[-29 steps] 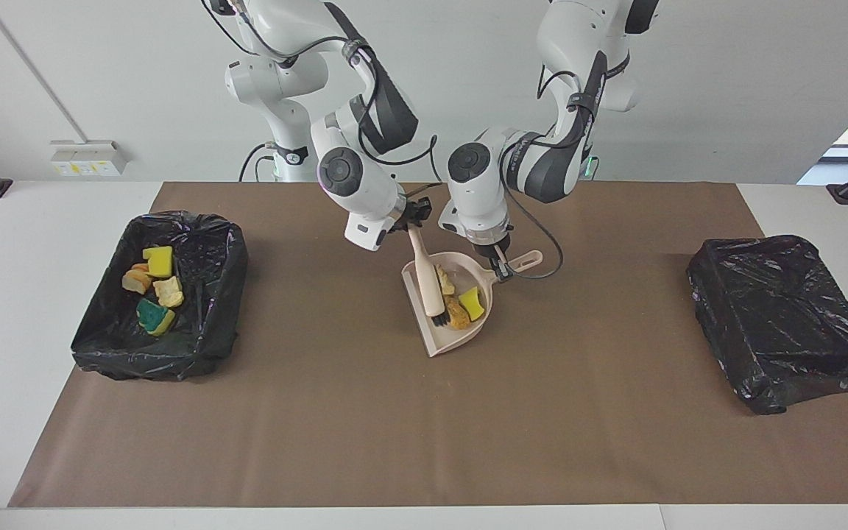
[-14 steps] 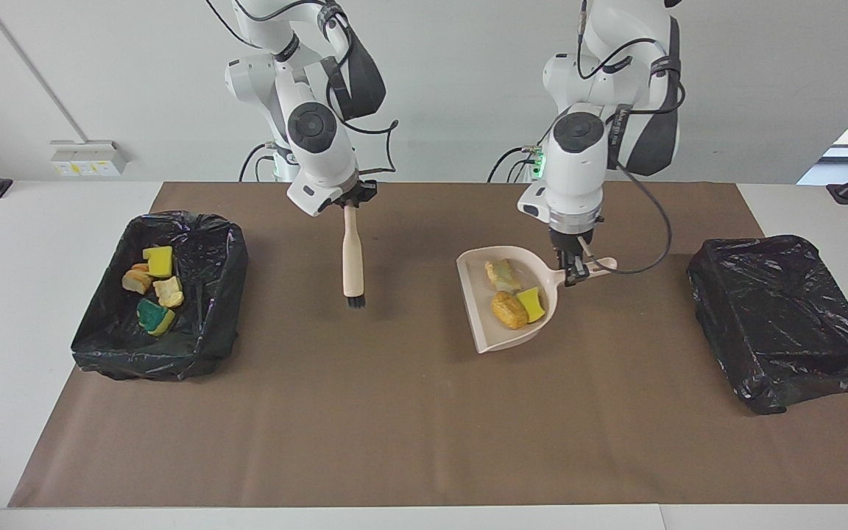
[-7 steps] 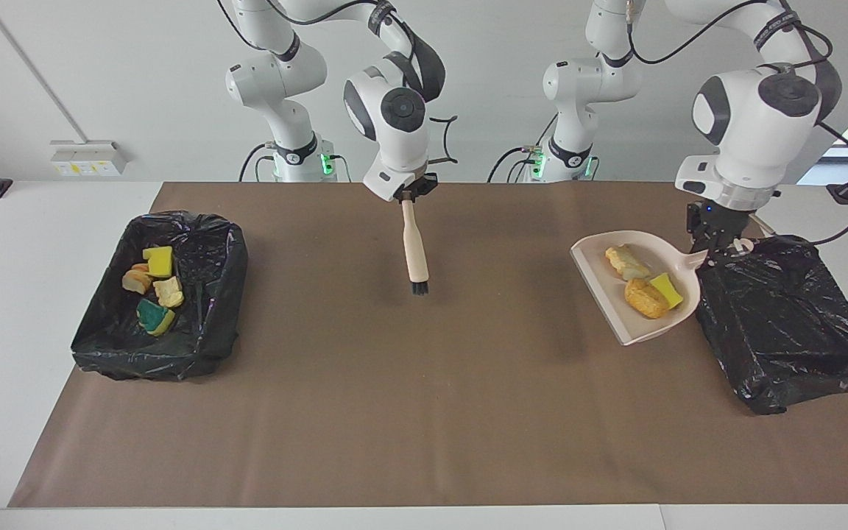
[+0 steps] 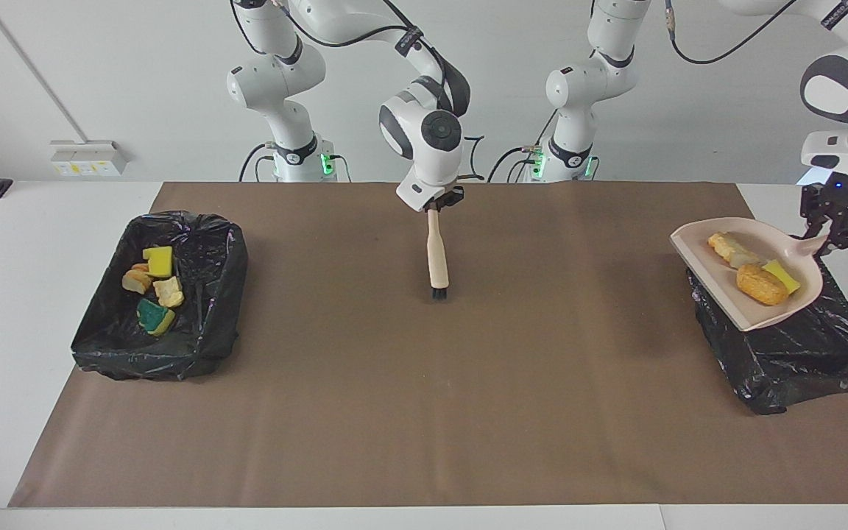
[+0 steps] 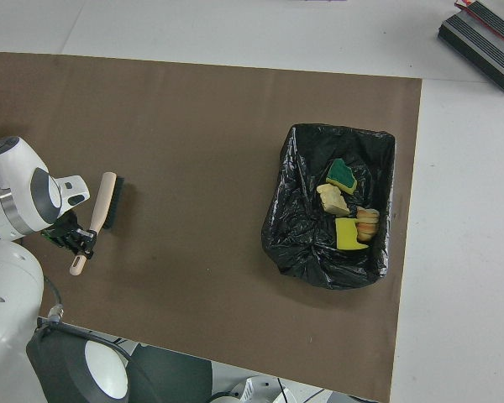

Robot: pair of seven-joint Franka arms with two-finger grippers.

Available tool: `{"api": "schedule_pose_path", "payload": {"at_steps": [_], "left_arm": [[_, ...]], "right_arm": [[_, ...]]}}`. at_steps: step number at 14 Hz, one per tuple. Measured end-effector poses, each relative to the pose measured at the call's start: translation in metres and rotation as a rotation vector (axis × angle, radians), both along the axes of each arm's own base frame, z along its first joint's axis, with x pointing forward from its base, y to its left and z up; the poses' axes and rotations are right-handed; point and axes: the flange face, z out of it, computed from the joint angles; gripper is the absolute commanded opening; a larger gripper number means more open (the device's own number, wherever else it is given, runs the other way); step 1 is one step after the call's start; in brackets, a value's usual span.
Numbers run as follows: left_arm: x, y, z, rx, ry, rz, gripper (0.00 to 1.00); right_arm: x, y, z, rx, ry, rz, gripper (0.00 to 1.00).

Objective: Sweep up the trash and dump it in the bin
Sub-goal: 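Carry the dustpan to the nearer black bin and tip it with the left gripper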

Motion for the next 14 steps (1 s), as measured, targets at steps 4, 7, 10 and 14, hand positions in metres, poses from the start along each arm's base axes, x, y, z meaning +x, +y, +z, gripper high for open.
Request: {"api": "schedule_pose_path", "payload": {"at_steps": [4,7,10,14], "left_arm": [[0.005,0.035,0.003,0.169,0.015,-0.016,0.0],[0.013,0.039,-0.005,0.336,0.072,-0.061,0.0],[0.021,0.034,-0.014,0.469,0.115,-0.09,0.0],[0.025,0.03,-0.034,0.594,0.156,-0.114,0.0]], "right_arm": [[0.0,0.003,0.002,0.037,0.019,-0.033,0.0],[-0.006,0.006,-0.001,0.033,0.025,-0.022,0.0],[-0.017,0.01,-0.008,0.022,0.037,0.002,0.0],[-0.021,0.009,-0.013,0.016,0.044,0.007,0.13]]}}
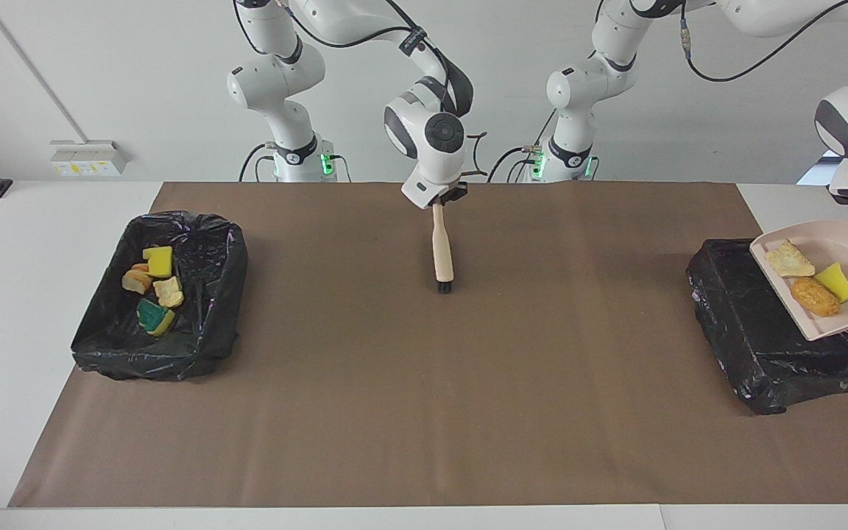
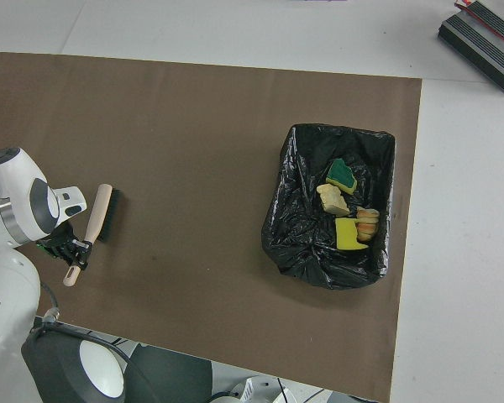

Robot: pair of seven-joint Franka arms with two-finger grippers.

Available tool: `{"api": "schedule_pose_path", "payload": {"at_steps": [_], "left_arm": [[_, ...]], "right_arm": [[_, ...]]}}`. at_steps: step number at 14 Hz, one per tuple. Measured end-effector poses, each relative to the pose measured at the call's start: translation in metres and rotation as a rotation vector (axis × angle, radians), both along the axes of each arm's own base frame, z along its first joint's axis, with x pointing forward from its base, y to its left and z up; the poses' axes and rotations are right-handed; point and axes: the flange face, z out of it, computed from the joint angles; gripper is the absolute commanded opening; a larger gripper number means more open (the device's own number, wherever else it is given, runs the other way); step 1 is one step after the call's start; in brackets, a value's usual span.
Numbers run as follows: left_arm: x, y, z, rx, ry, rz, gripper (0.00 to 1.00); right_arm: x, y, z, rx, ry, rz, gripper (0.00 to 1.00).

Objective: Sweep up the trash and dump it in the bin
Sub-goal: 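Carry the dustpan to the nearer black bin and tip it with the left gripper, then lower the brush onto the table with the right gripper and release it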

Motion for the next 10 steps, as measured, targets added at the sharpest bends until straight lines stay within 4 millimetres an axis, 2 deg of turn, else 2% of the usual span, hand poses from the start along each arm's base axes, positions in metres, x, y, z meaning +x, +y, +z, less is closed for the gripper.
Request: {"api": "schedule_pose_path", "payload": {"at_steps": [3,4,5,6,7,10], "left_arm": [[0.0005,-0.0002,-0.0026,0.081,0.034,-0.028,0.0],[0.0006,0.0005,-0.0014,0.101,0.039,-0.035,0.0],[0.0009,0.0007,-0.0008,0.111,0.04,-0.041,0.0],[0.001,0.001,-0.0004,0.119,0.042,-0.045,0.0],[0.0009,0.0019,0.0002,0.133,0.047,-0.049,0.0],[0.001,0.0037,0.0032,0.187,0.064,-0.067,0.0]], "right_arm": [[0.003,-0.0018,-0.0027,0.009,-0.017,-0.012,0.19],[0.0035,-0.0026,-0.004,0.012,-0.019,-0.016,0.29],[0.0038,-0.003,-0.0046,0.014,-0.019,-0.02,0.51],[0.0038,-0.0032,-0.0048,0.015,-0.017,-0.023,0.83],[0.0039,-0.0032,-0.0048,0.017,-0.016,-0.025,1.0],[0.0043,-0.003,-0.0042,0.018,-0.017,-0.025,1.0]]}}
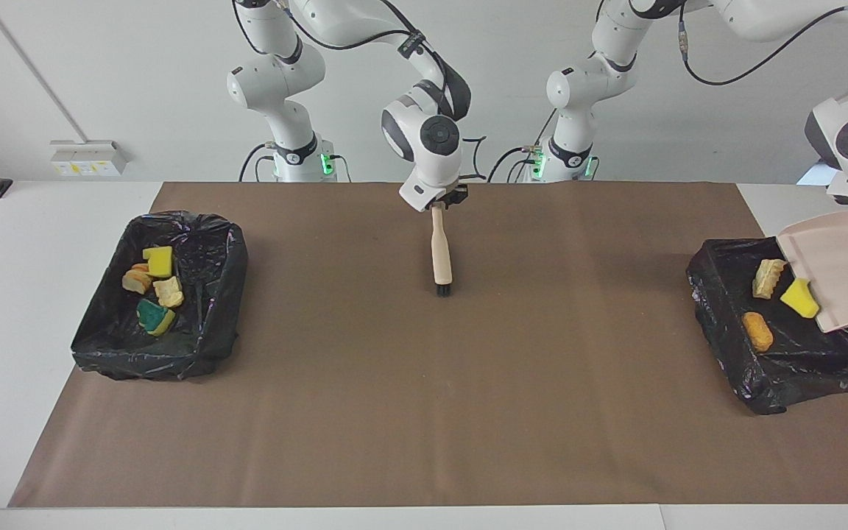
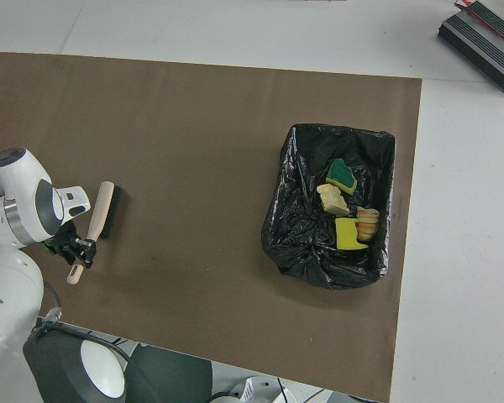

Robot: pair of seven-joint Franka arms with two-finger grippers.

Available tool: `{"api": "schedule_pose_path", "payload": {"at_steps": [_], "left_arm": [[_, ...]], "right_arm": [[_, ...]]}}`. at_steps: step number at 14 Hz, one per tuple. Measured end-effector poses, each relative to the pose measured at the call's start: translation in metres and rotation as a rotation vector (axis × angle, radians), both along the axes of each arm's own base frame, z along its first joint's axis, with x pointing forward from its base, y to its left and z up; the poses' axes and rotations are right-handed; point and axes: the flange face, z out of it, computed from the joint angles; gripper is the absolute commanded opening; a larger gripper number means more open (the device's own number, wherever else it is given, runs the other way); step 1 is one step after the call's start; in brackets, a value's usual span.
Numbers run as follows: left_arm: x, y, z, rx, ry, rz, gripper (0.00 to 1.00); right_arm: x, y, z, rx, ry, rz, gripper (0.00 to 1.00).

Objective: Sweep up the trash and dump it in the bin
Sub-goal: 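Lower the brush onto the table with the right gripper and release it, then bring the empty dustpan back with the left gripper while the right gripper withdraws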

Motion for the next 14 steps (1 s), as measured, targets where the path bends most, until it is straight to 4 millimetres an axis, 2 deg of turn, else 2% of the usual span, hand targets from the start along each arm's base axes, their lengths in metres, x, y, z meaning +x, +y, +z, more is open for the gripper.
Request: {"api": "schedule_pose_path", "payload": {"at_steps": [2,4,7,9,10,12,14], "left_arm": [[0.0,0.001,0.001,0.025,0.008,-0.009,0.0],[0.001,0.0,0.005,0.031,0.002,-0.014,0.0],[0.003,-0.003,0.021,-0.005,-0.05,-0.001,0.0],[0.004,-0.008,0.036,-0.093,-0.116,0.029,0.0],[0.006,-0.018,0.039,-0.132,-0.132,0.03,0.0],[0.016,-0.058,0.034,-0.204,-0.13,0.027,0.0],[0.024,-0.104,0.025,-0.295,-0.118,0.034,0.0]], "right_arm": [[0.004,-0.001,0.003,0.005,-0.006,-0.005,1.0],[0.017,-0.012,0.011,0.012,-0.022,-0.034,1.0],[0.052,-0.049,0.044,0.023,-0.096,-0.099,1.0],[0.079,-0.089,0.07,0.015,-0.162,-0.153,1.0],[0.093,-0.108,0.08,0.002,-0.196,-0.168,1.0],[0.116,-0.139,0.094,-0.026,-0.248,-0.182,1.0],[0.125,-0.148,0.104,-0.048,-0.277,-0.175,1.0]]}}
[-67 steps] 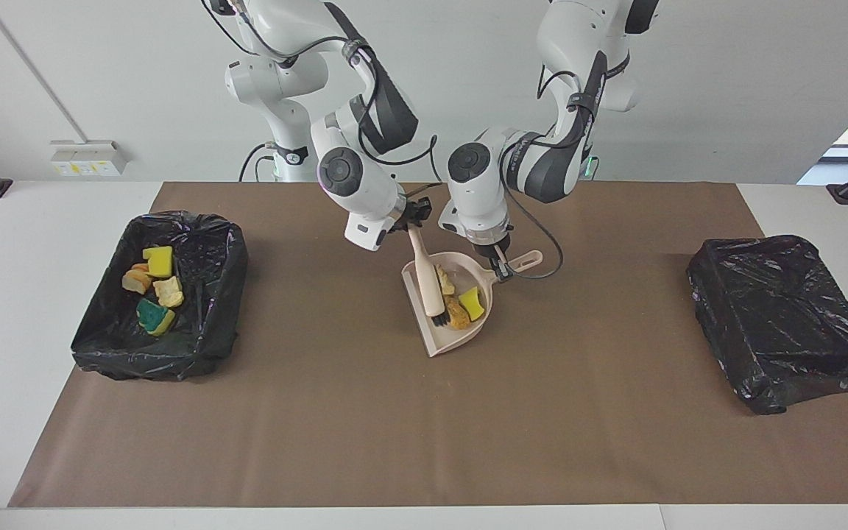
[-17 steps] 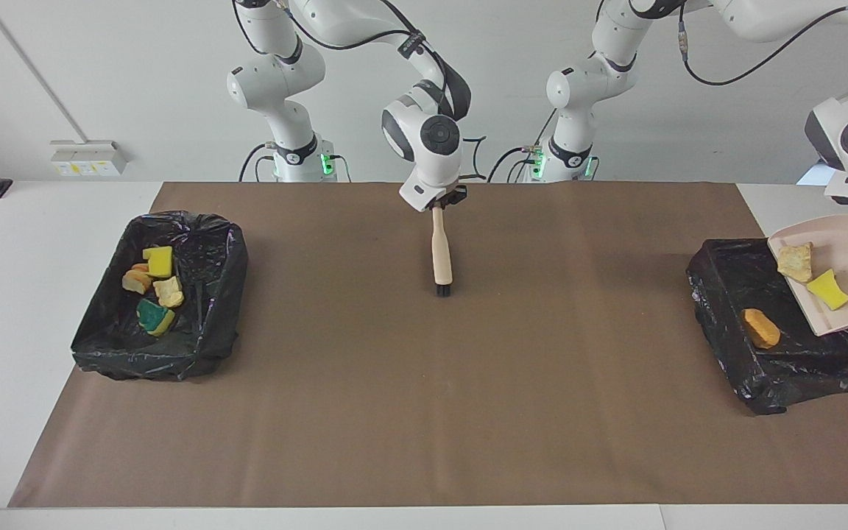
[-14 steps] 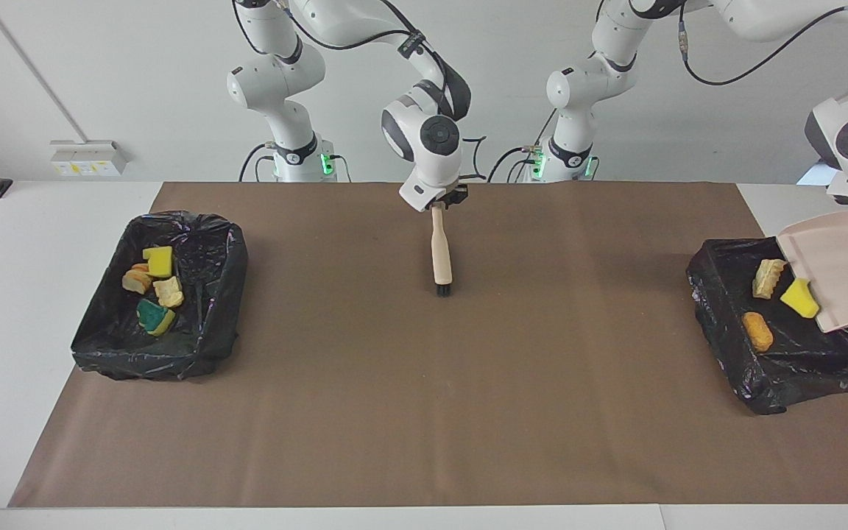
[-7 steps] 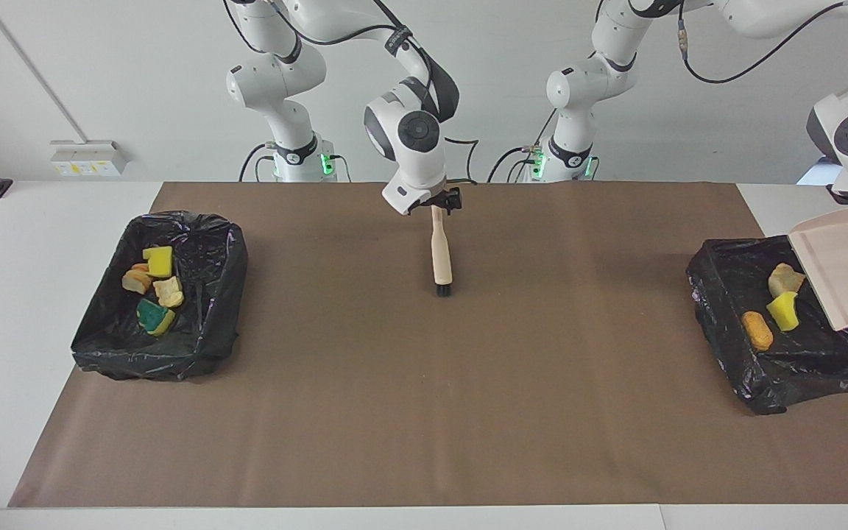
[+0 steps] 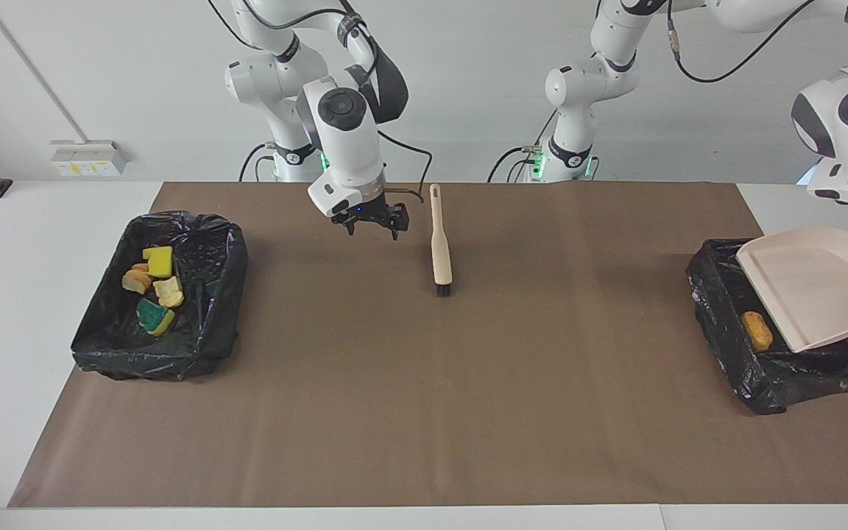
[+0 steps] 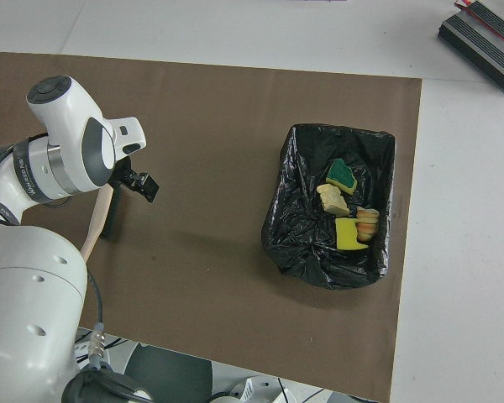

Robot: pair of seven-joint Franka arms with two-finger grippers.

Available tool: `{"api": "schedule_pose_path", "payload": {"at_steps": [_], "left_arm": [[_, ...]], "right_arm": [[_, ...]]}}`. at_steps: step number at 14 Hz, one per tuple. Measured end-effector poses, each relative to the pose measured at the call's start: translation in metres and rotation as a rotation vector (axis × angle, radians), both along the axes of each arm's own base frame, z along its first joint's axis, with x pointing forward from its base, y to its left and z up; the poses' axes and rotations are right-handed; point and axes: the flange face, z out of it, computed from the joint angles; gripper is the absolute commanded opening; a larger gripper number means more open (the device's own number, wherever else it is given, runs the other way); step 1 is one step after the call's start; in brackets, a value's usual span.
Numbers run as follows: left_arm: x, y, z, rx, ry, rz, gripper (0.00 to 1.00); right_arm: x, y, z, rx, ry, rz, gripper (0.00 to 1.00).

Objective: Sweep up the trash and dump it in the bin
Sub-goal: 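Bring the empty dustpan back with the left gripper while the right gripper withdraws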

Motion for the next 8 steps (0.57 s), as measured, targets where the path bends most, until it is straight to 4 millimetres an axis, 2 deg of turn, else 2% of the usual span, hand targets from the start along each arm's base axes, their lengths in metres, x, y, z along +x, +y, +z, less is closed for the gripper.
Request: {"api": "schedule_pose_path", "payload": {"at_steps": [2,4,6,8], "left_arm": [[0.003,-0.038,-0.009,-0.094,0.006,0.021,0.0],[0.005,-0.075,-0.026,-0.143,-0.007,0.097,0.0],[0.007,-0.127,-0.062,-0.231,-0.051,0.25,0.0],[0.005,-0.178,-0.097,-0.305,-0.084,0.397,0.0]], "right_arm": [[0.008,-0.006,0.012,-0.026,-0.036,0.008,1.0],[0.022,-0.023,0.033,-0.027,-0.075,-0.015,1.0],[0.037,-0.059,0.063,-0.014,-0.12,-0.045,1.0],[0.042,-0.096,0.09,-0.01,-0.158,-0.066,1.0]]}}
